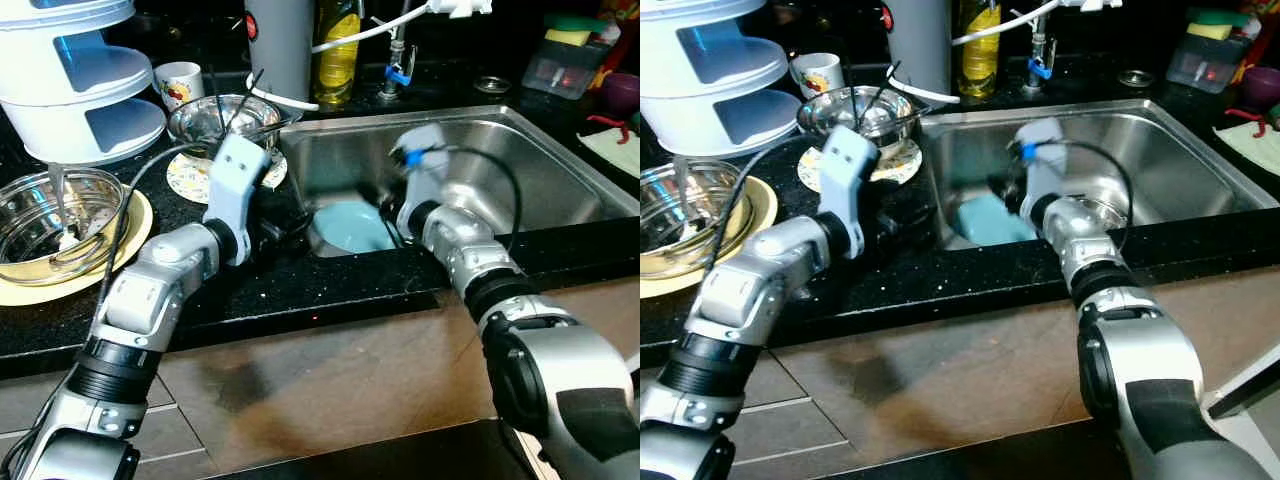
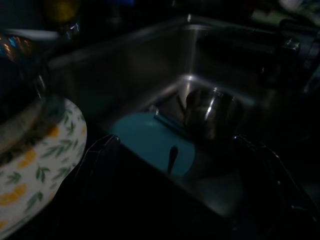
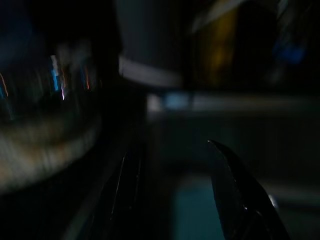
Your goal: Kitchen organization
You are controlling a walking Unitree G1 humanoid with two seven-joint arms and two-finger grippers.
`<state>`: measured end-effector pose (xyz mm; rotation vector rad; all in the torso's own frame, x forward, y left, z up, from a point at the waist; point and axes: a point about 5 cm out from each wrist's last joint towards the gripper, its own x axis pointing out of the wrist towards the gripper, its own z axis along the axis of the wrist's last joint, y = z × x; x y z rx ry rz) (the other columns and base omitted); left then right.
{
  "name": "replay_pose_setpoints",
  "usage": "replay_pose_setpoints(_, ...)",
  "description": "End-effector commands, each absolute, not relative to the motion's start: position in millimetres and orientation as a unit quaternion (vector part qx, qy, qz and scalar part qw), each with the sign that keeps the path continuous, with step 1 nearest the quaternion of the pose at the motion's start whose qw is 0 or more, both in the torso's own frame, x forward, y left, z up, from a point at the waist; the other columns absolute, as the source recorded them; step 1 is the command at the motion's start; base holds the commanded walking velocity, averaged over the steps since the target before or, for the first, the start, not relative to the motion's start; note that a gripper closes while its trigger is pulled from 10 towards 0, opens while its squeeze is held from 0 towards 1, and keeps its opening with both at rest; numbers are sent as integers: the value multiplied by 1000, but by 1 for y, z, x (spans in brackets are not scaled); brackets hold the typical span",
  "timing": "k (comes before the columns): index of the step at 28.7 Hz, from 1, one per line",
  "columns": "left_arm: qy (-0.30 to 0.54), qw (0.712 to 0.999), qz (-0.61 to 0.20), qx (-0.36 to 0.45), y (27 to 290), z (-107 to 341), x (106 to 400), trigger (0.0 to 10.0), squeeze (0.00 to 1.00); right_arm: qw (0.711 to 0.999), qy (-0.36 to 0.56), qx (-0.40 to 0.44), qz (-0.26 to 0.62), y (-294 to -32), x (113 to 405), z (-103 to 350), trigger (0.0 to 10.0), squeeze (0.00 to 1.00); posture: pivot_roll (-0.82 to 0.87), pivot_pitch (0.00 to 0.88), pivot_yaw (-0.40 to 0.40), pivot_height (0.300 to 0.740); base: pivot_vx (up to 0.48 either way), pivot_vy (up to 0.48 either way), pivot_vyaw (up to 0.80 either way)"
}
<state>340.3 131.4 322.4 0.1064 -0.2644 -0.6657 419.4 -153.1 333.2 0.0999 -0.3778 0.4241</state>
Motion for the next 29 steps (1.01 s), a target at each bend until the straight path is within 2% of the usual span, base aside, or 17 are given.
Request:
replay_pose_setpoints(1,-145,935,-319,61,140,330,333,10000,0,947,-225,77,216,-154,416,344,10000,0,55,175,-26,740,0,0,0)
replay_pose_setpoints(4,-166,934,-307,74,148,341,324,10000,0,934,-248,90,242,-149,412,348,10000,0,59,170,-31,740,0,0,0)
replay_pose_setpoints(5,-163,943,-281,80,156,347,321,10000,0,923,-260,92,269,-142,407,349,10000,0,60,170,-35,740,0,0,0)
replay_pose_setpoints(7,-157,948,-264,82,160,349,321,10000,0,918,-264,91,282,-139,405,350,10000,0,60,170,-35,740,0,0,0)
replay_pose_setpoints(9,-139,968,-178,106,180,354,326,10000,0,902,-274,94,320,-130,397,352,10000,0,63,173,-40,740,0,0,0)
replay_pose_setpoints(10,-110,981,-72,141,205,356,332,10000,0,892,-284,99,338,-126,392,355,10000,0,66,172,-39,740,0,0,0)
replay_pose_setpoints(12,-110,981,-72,141,205,356,332,10000,0,892,-284,99,338,-126,392,355,10000,0,66,172,-39,740,0,0,0)
replay_pose_setpoints(13,-95,984,-36,147,214,355,333,10000,0,889,-287,102,341,-126,391,356,10000,0,67,175,-38,740,0,0,0)
replay_pose_setpoints(14,-95,984,-36,147,214,355,333,10000,0,889,-287,102,341,-126,391,356,10000,0,67,175,-38,740,0,0,0)
replay_pose_setpoints(15,-76,986,24,143,230,359,333,10000,0,886,-289,112,344,-125,389,356,10000,0,69,175,-38,740,0,0,0)
replay_pose_setpoints(16,-78,986,45,141,236,364,332,10000,0,884,-288,115,351,-125,388,356,10000,0,69,175,-38,740,0,0,0)
replay_pose_setpoints(23,-78,984,94,133,251,378,326,10000,0,870,-276,107,394,-117,378,355,10000,0,65,175,-36,740,0,0,0)
replay_pose_setpoints(25,-60,985,111,118,258,380,322,10000,0,849,-258,79,455,-108,364,352,10000,0,63,181,-39,740,0,0,0)
replay_pose_setpoints(27,-55,986,113,113,258,380,320,10000,0,840,-255,68,473,-104,361,352,10000,0,63,181,-39,740,0,0,0)
replay_pose_setpoints(28,-42,986,123,106,262,379,318,10000,0,821,-247,51,511,-98,352,349,10000,0,64,183,-40,740,0,0,0)
replay_pose_setpoints(29,-42,986,123,106,262,379,318,10000,0,821,-247,51,511,-98,352,349,10000,0,64,183,-40,740,0,0,0)
